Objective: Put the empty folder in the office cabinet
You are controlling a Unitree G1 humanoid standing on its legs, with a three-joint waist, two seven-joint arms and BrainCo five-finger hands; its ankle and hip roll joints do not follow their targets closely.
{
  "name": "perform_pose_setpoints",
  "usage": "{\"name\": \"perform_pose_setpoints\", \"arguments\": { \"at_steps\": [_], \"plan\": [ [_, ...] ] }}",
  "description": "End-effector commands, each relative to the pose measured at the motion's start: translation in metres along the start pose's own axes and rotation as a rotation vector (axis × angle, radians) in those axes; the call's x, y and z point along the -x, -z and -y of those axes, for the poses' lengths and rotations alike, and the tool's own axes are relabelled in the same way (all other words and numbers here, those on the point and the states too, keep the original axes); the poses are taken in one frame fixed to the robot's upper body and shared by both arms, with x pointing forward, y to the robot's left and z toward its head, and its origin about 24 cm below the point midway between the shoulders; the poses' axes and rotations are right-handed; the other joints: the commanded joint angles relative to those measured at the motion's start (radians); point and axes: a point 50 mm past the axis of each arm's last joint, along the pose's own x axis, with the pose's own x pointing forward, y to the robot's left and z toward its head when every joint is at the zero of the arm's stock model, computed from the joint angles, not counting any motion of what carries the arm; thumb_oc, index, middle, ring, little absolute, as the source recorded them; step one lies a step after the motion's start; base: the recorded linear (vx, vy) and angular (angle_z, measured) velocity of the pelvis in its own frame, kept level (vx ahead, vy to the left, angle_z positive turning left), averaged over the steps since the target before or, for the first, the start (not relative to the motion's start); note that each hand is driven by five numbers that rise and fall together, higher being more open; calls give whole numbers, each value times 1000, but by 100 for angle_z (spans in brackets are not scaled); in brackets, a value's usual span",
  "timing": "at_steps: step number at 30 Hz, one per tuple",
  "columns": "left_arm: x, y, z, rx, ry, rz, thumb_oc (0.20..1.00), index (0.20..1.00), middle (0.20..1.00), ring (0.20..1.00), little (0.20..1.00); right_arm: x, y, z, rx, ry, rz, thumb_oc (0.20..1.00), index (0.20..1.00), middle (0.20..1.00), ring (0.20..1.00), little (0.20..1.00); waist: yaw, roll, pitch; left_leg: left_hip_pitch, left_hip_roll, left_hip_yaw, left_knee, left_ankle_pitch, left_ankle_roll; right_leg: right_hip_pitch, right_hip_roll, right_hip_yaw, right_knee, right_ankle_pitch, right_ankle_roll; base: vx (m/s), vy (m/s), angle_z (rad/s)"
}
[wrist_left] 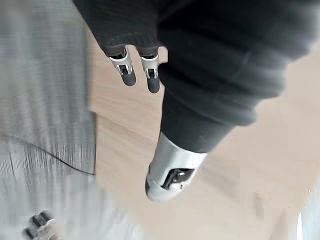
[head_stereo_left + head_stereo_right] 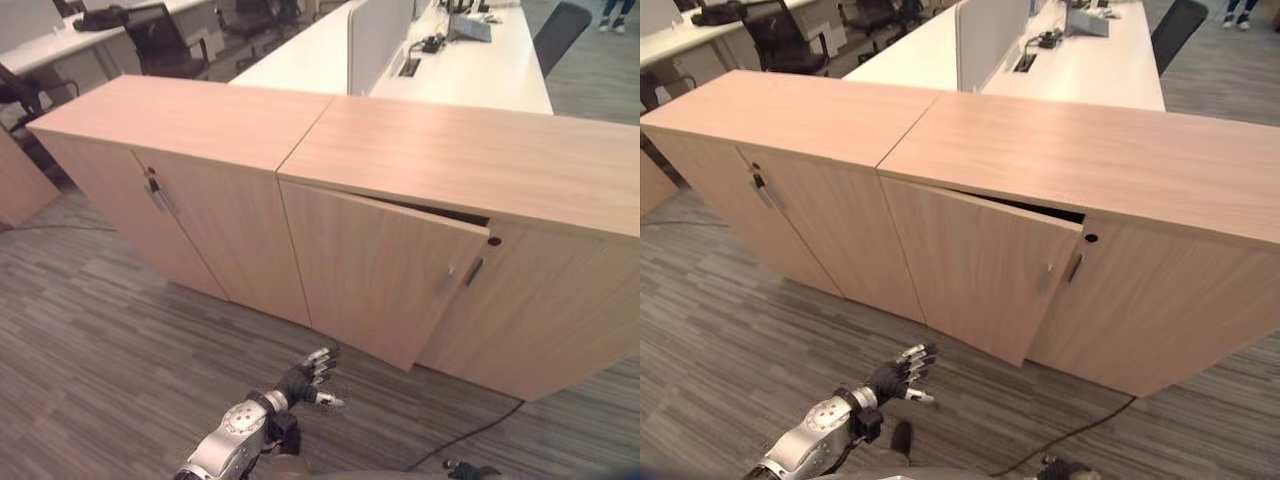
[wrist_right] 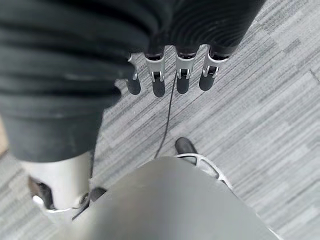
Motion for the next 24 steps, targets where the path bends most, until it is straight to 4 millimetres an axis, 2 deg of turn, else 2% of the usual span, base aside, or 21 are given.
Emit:
{"name": "perform_pose_setpoints", "arguments": {
  "at_steps": [1,2,3,4,5,6,8,10,14,16,18,21,24],
  "plan": [
    [0,10,-14,144,-122,3,1000,1000,1000,1000,1000,-1,-4,-9,15,-36,2,1000,1000,1000,1000,1000,3,-41,11,-11,-54,54,295,-383,105,-53,-31,8,7,-27,23,2,35,-4],
    [1,18,-14,179,-139,-15,1000,1000,1000,1000,1000,-1,-4,-9,14,-36,1,1000,1000,1000,1000,1000,2,-41,12,-14,-62,54,308,-396,110,-54,-31,10,7,-26,24,8,52,-24],
    [6,41,-21,283,-214,-80,1000,1000,1000,1000,1000,-1,-3,-11,8,-42,-7,1000,1000,1000,1000,1000,-6,-43,10,-5,-92,59,305,-423,125,-61,-34,16,7,-22,29,30,77,-26],
    [14,68,-31,346,-324,-178,1000,1000,1000,1000,1000,-1,-1,-13,-8,-48,-17,1000,1000,1000,1000,1000,-16,-40,6,22,-107,80,262,-426,135,-65,-32,14,7,-19,37,61,135,-5],
    [30,105,-39,379,-451,-343,1000,1000,1000,1000,1000,-1,-1,-15,-21,-57,-21,1000,1000,1000,1000,1000,-25,-38,-4,62,-118,114,199,-420,144,-75,-33,14,7,-11,43,56,111,10],
    [29,105,-39,379,-451,-342,1000,1000,1000,1000,1000,-1,-1,-15,-21,-56,-20,1000,1000,1000,1000,1000,-25,-38,-3,63,-118,114,197,-420,144,-74,-33,14,7,-11,43,54,127,24],
    [57,136,-50,339,-544,-541,1000,1000,1000,1000,1000,-2,-3,-20,-24,-82,-18,1000,1000,1000,1000,1000,-37,-41,-28,88,-147,116,110,-399,150,-94,-59,17,7,15,58,54,155,23],
    [74,147,-56,311,-582,-594,1000,1000,1000,1000,1000,-2,-2,-25,-33,-107,-22,1000,1000,1000,1000,1000,-33,-37,-41,124,-155,132,32,-380,155,-95,-70,18,7,25,68,70,165,-5],
    [88,157,-57,332,-610,-601,1000,1000,1000,1000,1000,-2,-6,-25,-60,-107,1,1000,1000,1000,1000,1000,-20,-24,-74,171,-182,118,-108,-334,166,-108,-84,15,7,32,85,45,124,-8],
    [88,158,-56,372,-629,-567,1000,1000,1000,1000,1000,-2,-5,-26,-79,-109,3,1000,1000,1000,1000,1000,-17,-21,-80,178,-189,111,-124,-333,167,-108,-87,10,7,28,89,15,85,-6],
    [88,158,-56,342,-633,-564,1000,1000,1000,1000,1000,-2,-5,-27,-103,-106,9,1000,1000,1000,1000,1000,-17,-26,-85,181,-192,109,-124,-335,169,-105,-92,9,7,25,94,30,47,5],
    [75,148,-54,231,-573,-546,1000,1000,1000,1000,1000,-2,-6,-29,-118,-104,18,1000,1000,1000,1000,1000,-19,-31,-86,190,-191,110,-124,-339,171,-94,-95,8,7,22,100,37,25,7],
    [51,125,-51,133,-478,-472,1000,1000,1000,1000,1000,-2,-9,-27,-119,-100,24,1000,1000,1000,1000,1000,-28,-33,-89,192,-192,109,-124,-342,172,-91,-99,6,7,23,103,11,13,4]
  ]
}}
